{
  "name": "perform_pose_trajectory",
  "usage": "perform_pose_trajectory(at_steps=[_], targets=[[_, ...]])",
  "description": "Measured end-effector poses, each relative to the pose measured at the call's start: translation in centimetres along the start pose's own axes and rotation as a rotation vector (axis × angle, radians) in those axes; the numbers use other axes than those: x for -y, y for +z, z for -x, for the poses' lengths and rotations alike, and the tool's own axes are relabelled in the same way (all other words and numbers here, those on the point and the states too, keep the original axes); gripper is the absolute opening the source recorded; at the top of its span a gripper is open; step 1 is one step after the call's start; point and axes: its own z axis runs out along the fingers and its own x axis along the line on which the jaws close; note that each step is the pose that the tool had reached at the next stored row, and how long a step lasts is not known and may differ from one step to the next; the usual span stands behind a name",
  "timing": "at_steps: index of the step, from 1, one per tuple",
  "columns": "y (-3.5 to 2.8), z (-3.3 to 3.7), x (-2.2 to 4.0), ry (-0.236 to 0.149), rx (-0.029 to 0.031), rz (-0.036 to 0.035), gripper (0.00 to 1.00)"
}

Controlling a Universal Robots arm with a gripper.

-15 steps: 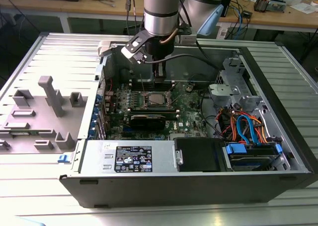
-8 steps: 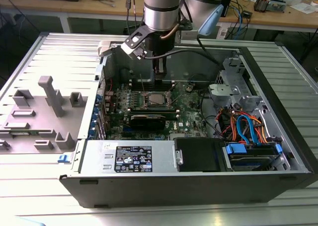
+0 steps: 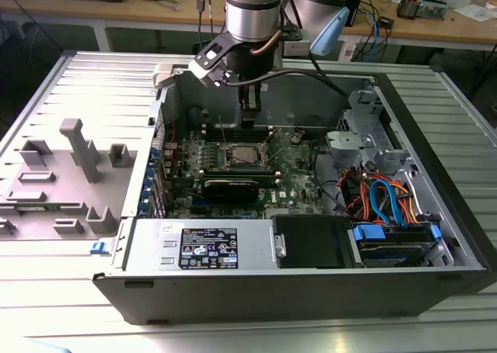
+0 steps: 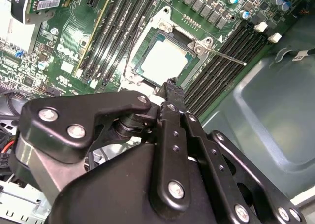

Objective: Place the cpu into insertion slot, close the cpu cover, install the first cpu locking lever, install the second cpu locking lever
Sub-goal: 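Close the cpu cover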

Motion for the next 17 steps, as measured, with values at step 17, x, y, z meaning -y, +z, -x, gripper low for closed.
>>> perform_pose_trajectory(at_steps=[17], targets=[[-0.17, 0.01, -0.12, 0.000, 0.0012, -0.0002, 0.11]])
